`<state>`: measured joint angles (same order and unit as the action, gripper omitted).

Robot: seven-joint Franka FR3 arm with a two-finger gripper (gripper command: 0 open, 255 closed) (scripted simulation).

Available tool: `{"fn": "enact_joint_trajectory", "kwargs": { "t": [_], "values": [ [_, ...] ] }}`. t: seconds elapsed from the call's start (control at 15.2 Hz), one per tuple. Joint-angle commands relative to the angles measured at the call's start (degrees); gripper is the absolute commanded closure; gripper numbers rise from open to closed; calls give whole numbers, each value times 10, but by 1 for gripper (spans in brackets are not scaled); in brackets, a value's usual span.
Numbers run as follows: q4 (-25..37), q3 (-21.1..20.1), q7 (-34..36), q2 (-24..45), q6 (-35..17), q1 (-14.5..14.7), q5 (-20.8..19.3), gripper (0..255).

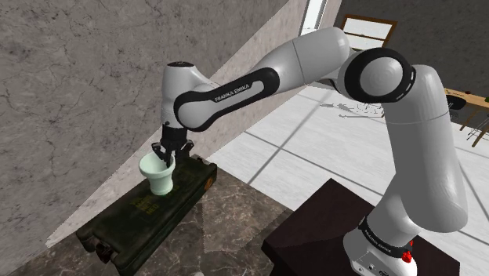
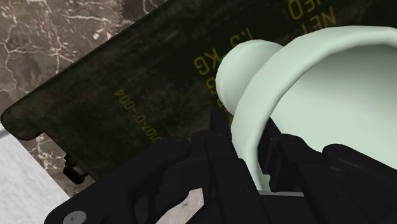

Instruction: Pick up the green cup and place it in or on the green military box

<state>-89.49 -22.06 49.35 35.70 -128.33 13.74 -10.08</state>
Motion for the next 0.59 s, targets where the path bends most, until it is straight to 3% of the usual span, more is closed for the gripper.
{"fn": "enact_joint_trajectory", "kwargs": {
  "t": [0.0, 0.33, 0.4, 0.53],
  "values": [
    [-1, 0, 0, 1, -2, 0, -1, 255],
    [-1, 0, 0, 1, -2, 0, -1, 255],
    [-1, 0, 0, 1, -3, 0, 0, 0],
    [-2, 0, 0, 0, -3, 0, 0, 0]
  ]
}}
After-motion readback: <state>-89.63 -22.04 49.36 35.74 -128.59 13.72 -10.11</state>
